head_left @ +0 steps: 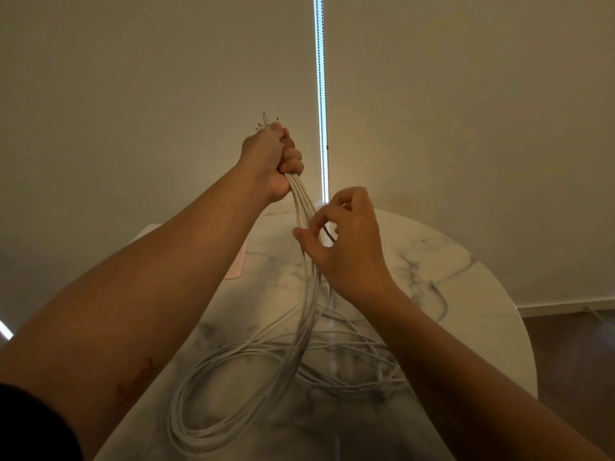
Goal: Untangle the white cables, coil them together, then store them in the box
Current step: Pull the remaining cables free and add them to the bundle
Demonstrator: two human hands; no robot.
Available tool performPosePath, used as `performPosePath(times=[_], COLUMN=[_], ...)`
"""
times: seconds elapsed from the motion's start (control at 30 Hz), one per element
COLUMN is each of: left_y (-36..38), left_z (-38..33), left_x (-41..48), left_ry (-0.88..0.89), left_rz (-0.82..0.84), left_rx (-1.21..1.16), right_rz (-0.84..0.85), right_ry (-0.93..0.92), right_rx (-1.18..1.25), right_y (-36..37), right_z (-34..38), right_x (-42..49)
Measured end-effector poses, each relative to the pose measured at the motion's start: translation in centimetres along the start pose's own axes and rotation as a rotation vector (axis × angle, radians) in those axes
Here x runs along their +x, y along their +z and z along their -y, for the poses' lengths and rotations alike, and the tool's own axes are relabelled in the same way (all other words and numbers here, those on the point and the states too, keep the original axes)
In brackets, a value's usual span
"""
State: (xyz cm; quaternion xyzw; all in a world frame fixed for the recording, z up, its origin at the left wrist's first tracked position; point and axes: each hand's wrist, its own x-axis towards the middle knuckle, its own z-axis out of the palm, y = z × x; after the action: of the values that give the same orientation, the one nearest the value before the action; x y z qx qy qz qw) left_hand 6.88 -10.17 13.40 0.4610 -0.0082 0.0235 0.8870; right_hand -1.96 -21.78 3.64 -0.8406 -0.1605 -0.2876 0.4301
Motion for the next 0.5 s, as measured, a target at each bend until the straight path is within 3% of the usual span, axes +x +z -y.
performPosePath(times=[0.17, 0.27, 0.4, 0.5], left_y=[-0.4, -2.0, -4.2, -5.4], left_z=[0.9, 2.0, 1.5, 1.8], left_x=[0.5, 1.0, 1.7, 1.9], left_ry=[-0.022, -0.059, -0.053, -0.067], left_rz=[-0.022, -0.076, -0.165, -0.183], left_rx=[0.012, 0.028, 0.014, -0.006], right_rz=[0.368, 0.55, 0.838, 0.984], right_ry=[0.422, 0.48, 0.472, 0.507], right_rx=[0.504, 0.705, 0.663, 0.82], right_y=[1.2, 1.1, -0.5, -1.6], right_z=[-0.7, -1.1, -3.4, -4.8], right_x=[0.0, -1.4, -3.7, -4.6])
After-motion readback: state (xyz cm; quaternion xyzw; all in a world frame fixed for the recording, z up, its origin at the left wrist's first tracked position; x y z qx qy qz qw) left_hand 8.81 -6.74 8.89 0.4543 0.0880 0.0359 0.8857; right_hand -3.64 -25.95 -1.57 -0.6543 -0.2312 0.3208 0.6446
